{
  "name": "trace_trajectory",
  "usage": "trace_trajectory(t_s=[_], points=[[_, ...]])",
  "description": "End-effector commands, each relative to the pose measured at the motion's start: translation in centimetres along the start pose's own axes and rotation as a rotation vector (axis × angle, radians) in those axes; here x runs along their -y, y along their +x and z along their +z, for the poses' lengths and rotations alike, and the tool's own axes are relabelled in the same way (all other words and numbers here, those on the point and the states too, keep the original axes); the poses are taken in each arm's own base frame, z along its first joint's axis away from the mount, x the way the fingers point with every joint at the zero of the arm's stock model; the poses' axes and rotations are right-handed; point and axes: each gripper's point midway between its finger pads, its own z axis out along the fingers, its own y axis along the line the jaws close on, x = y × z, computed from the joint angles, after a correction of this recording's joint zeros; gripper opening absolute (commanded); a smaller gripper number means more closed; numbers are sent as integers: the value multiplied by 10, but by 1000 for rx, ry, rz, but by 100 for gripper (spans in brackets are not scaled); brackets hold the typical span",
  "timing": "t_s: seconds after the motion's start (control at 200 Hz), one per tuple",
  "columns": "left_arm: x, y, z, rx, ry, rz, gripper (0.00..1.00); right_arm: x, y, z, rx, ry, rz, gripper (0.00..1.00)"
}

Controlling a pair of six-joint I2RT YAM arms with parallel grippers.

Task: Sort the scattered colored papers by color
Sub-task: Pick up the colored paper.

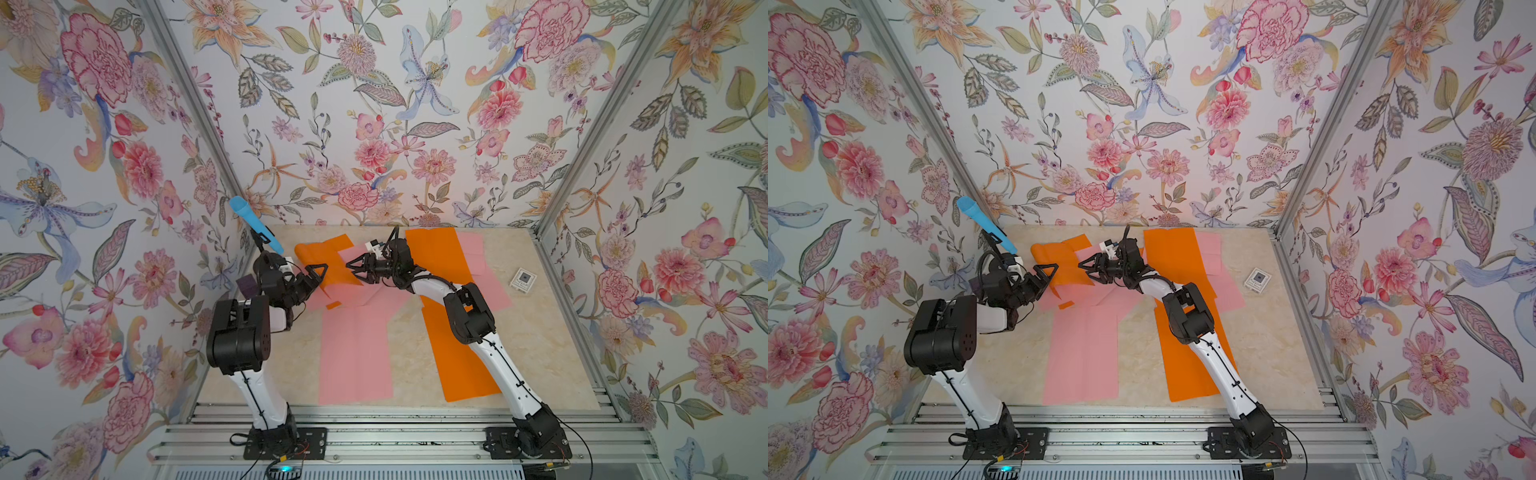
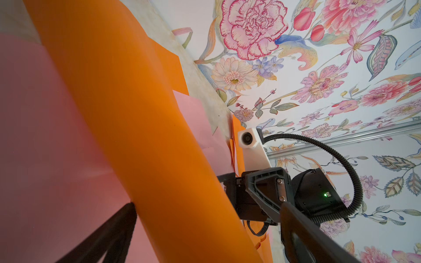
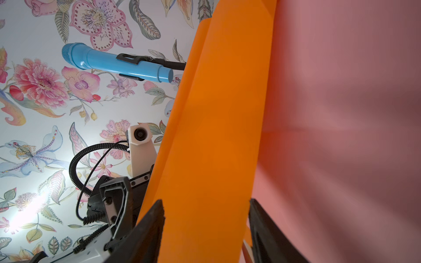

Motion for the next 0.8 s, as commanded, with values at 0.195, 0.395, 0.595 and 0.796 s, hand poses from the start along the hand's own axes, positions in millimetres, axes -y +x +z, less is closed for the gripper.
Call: trace_trajectory(t_s=[0.195, 0.395, 0.595, 0.796], points=[[6, 8, 1, -32, 44, -21, 95, -33, 10, -10, -33, 106, -61, 60], [3, 14, -3, -38, 37, -22, 93, -25, 22, -14, -46, 117, 23, 60], [2, 18, -3, -39, 48, -35, 90, -37, 22, -12, -48, 62, 47, 60], [7, 24, -1, -51, 68, -44, 88, -34, 21, -8, -42, 60, 46, 61]])
